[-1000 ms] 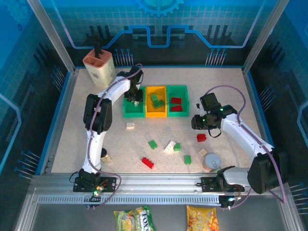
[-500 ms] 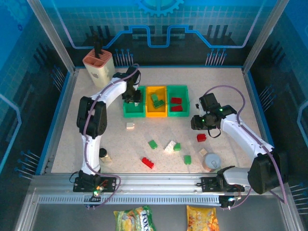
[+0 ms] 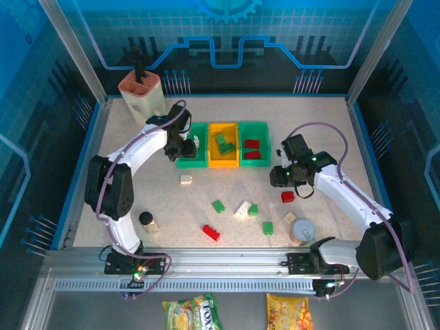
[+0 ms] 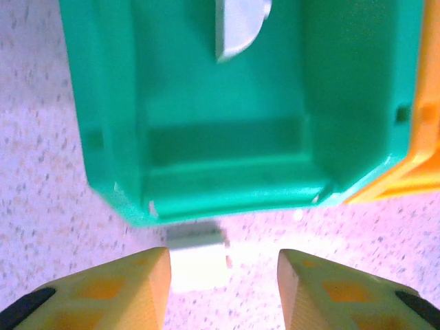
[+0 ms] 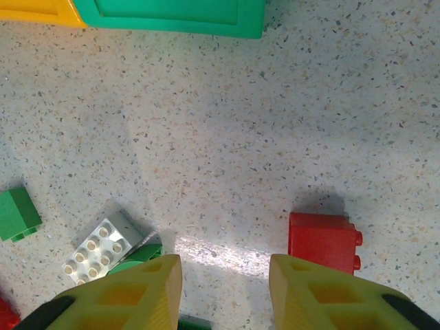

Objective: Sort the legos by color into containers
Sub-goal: Pick up the lego from the center of the table.

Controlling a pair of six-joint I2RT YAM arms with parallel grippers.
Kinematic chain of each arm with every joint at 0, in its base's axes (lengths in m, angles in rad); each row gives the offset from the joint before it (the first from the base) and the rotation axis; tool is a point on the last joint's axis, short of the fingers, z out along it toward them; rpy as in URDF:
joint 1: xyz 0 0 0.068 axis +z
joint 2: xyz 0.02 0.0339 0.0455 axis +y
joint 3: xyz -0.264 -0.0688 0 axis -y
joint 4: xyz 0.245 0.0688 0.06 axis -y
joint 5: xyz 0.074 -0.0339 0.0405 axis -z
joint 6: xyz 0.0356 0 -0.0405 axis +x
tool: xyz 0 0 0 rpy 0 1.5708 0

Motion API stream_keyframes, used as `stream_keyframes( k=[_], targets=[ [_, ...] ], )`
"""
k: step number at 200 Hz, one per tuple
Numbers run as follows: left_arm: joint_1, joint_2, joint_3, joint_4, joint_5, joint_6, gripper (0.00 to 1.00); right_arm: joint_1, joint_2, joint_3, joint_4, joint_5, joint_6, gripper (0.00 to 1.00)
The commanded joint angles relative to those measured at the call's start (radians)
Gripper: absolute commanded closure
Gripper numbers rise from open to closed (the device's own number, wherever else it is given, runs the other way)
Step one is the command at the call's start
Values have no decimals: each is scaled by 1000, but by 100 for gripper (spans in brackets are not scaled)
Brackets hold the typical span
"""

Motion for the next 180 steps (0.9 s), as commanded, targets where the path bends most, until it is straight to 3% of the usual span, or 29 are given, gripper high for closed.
stream_keyframes(
  k=[1, 114, 180],
  targets=[
    [-15, -73, -65, 7, 3, -34, 52, 27, -28, 11, -23, 11, 29, 60],
    [-113, -81, -274, 151, -110, -139, 33, 51, -30, 28, -50, 37, 34, 60],
    [-116, -32, -314, 217, -109, -163, 32, 52, -18, 53, -62, 44, 29, 59]
  ],
)
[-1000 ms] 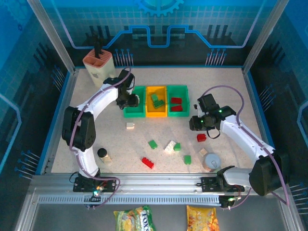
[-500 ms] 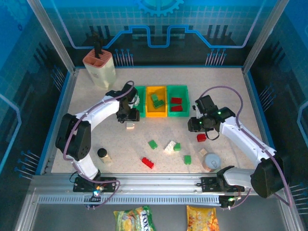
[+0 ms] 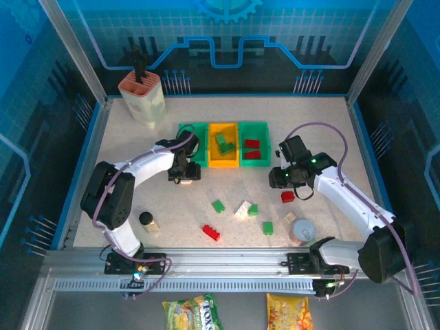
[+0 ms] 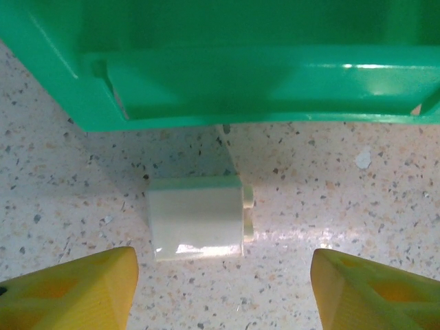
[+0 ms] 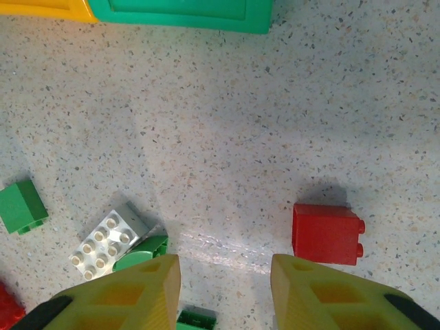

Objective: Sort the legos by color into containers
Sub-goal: Pick up the lego from the center of the table.

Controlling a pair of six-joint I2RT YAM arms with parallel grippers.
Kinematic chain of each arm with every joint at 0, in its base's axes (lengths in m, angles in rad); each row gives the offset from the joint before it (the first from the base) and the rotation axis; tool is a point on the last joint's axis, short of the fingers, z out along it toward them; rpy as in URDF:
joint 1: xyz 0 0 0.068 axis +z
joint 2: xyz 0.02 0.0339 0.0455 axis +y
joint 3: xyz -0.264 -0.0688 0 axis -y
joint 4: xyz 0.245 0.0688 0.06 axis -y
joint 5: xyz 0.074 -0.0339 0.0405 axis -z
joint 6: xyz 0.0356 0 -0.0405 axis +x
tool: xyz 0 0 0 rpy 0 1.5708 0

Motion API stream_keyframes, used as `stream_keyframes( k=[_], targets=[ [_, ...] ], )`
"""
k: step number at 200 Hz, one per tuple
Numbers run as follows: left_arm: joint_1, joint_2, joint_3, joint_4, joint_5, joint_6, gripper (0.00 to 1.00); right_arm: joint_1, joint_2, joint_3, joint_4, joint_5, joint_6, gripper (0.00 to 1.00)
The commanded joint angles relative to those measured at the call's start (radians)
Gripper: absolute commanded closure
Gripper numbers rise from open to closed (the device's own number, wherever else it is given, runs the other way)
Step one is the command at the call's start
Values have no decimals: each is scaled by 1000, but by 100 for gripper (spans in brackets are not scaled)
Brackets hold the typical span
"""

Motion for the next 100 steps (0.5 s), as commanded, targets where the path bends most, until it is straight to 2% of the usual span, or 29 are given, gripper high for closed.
stream_keyframes(
  k=[1, 23, 100],
  targets=[
    [-4, 28, -19, 39, -5, -25, 32, 14, 4, 38, -30, 17, 2, 59],
    [-4, 57, -8, 40, -20, -27, 37, 14, 0, 45, -38, 25, 0, 59],
    [-4, 44, -31, 54, -48, -40, 36, 14, 5, 51, -46, 25, -7, 59]
  ],
)
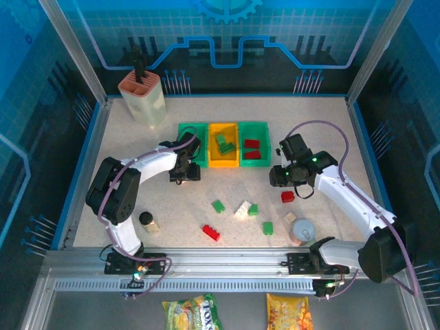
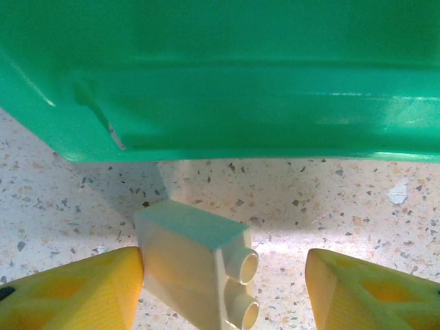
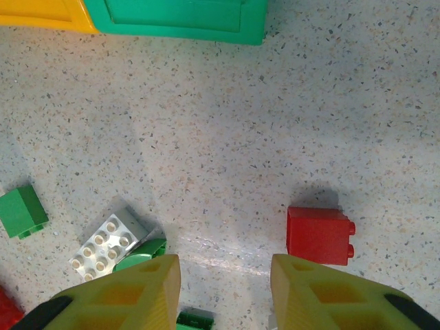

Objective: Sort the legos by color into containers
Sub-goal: Pick up the lego from the center of the table.

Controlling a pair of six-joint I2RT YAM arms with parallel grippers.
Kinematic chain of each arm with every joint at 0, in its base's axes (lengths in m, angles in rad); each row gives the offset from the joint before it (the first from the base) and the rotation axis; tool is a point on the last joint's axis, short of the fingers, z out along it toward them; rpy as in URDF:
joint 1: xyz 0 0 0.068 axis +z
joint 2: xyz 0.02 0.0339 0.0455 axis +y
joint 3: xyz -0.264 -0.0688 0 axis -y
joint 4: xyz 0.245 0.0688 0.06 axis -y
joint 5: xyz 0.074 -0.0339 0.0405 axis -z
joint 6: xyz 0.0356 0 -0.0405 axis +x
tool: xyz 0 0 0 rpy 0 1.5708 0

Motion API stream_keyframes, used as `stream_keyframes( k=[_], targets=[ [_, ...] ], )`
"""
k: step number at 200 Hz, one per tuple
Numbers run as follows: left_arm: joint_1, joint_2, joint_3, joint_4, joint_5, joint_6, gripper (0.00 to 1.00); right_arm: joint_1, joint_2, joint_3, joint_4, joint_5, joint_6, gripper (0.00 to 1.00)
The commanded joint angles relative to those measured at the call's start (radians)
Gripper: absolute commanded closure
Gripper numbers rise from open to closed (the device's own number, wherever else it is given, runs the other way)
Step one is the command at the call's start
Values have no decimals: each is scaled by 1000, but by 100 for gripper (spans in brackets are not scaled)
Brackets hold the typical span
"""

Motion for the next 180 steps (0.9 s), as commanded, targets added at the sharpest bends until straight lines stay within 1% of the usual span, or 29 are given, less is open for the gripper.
stream_keyframes(
  k=[1, 74, 98, 134, 180],
  targets=[
    [-5, -8, -23, 10, -19, -16, 36, 13, 5, 30, -32, 7, -6, 59],
    [-6, -49, -30, -10, -29, -25, 33, 15, 14, 24, -17, 3, -2, 60],
    [-5, -25, -27, -9, -33, -29, 33, 14, 21, 27, -14, 1, -2, 60],
    [-6, 7, -31, 27, -10, -58, 34, 17, 28, 31, -12, 0, -4, 60],
    [-6, 39, -35, 44, -5, -65, 38, 17, 34, 37, -14, 0, -6, 60]
  ],
)
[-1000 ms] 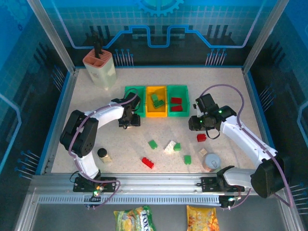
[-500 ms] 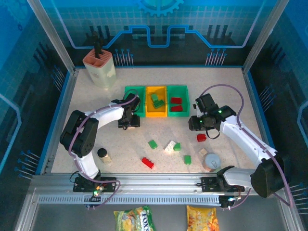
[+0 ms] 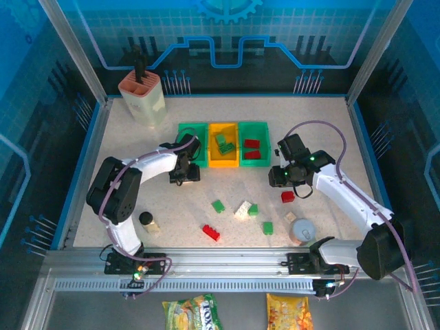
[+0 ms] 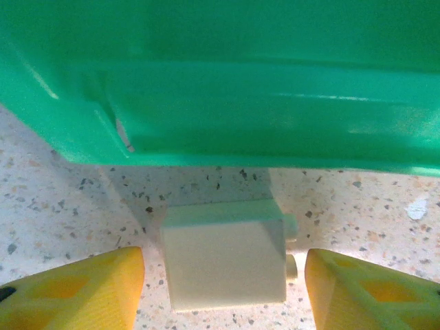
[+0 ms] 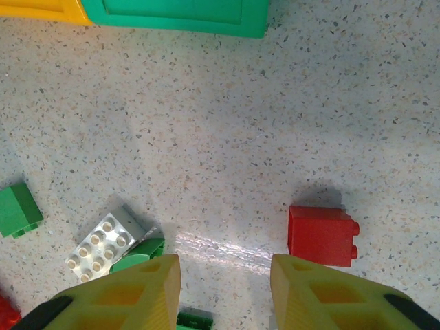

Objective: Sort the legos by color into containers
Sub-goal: Pick up the lego from the center of the table.

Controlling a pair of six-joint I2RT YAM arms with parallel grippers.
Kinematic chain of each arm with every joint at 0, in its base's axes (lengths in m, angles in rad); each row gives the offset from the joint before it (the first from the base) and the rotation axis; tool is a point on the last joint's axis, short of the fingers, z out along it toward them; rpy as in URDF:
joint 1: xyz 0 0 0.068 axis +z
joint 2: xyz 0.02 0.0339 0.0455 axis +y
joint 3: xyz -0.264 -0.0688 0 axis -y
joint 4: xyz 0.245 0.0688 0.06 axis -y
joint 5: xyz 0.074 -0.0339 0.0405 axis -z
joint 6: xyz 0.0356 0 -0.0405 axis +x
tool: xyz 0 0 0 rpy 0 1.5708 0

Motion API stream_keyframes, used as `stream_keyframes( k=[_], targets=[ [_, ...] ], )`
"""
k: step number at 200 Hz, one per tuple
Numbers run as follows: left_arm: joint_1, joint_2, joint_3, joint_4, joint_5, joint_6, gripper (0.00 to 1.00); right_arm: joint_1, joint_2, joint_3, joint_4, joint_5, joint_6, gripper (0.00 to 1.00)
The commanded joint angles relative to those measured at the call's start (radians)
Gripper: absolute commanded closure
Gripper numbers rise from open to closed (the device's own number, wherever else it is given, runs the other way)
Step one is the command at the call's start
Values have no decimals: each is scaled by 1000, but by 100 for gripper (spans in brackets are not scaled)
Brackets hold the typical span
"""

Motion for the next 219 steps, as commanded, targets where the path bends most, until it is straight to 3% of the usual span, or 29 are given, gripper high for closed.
stream_keyframes(
  k=[1, 83, 219],
  targets=[
    [-6, 25, -11, 9, 5, -24, 38, 12, 8, 35, -15, 0, -6, 60],
    [-6, 23, -10, -1, 0, -23, 51, 11, 0, 29, -13, 3, -9, 60],
    [16, -125, 106, -146, 22, 39, 56, 9, -18, 18, -7, 17, -14, 60]
  ],
)
